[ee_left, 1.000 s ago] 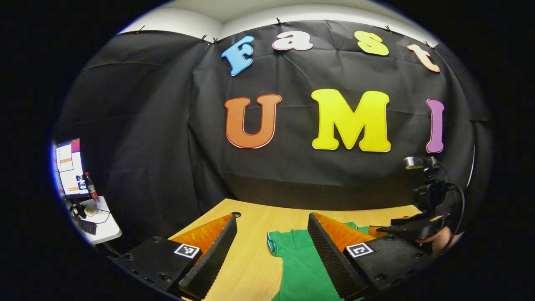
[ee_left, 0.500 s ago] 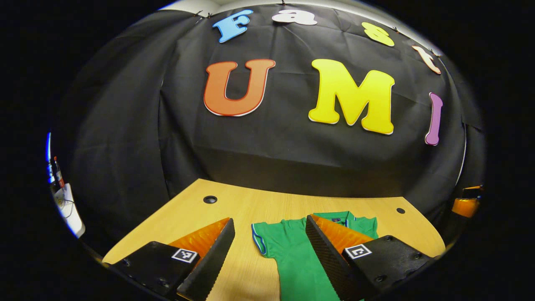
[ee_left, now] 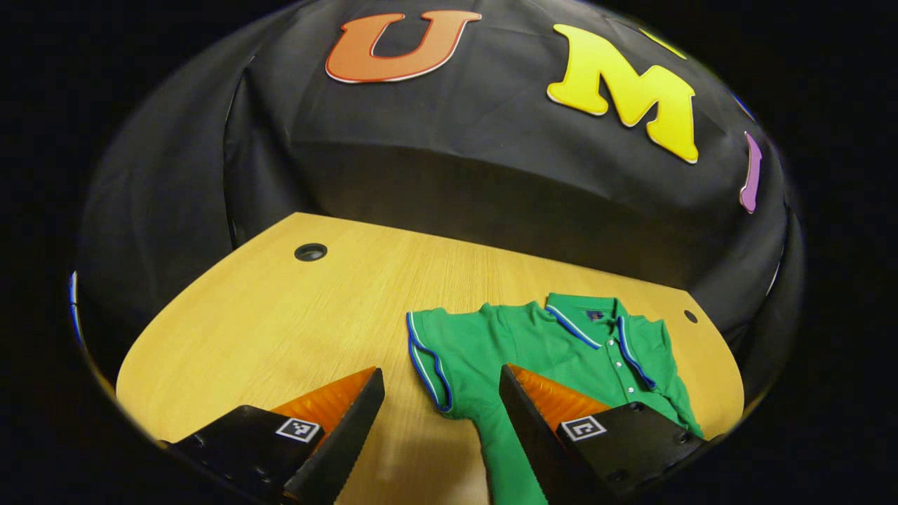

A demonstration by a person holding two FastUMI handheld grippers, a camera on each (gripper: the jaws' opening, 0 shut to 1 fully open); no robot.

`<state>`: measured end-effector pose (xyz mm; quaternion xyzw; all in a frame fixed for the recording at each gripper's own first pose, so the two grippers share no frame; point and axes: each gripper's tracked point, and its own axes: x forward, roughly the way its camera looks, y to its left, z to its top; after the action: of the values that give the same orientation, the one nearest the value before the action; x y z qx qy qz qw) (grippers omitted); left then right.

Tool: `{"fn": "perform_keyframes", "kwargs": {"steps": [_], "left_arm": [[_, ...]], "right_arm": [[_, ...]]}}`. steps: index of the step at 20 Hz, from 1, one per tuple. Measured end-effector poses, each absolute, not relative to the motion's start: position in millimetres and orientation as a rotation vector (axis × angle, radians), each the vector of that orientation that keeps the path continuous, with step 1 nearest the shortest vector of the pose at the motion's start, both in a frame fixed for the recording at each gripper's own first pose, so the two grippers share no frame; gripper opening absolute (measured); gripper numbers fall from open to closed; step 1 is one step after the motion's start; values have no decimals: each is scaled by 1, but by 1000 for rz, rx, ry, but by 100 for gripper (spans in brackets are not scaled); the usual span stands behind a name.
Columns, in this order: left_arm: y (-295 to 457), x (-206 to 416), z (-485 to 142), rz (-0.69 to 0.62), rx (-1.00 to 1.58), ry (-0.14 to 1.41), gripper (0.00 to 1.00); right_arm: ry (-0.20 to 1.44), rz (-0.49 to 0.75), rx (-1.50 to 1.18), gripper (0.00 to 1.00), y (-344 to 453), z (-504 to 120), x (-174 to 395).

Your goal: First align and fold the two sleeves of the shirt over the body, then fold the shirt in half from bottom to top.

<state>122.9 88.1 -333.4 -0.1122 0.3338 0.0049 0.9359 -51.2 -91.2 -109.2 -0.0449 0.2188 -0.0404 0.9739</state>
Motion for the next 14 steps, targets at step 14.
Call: {"fn": "perform_keyframes", "kwargs": {"steps": [14], "left_arm": [[81, 152, -386, -24, -150, 828, 80]], "right_arm": [[491, -183, -39, 96, -108, -117, -64]]}}
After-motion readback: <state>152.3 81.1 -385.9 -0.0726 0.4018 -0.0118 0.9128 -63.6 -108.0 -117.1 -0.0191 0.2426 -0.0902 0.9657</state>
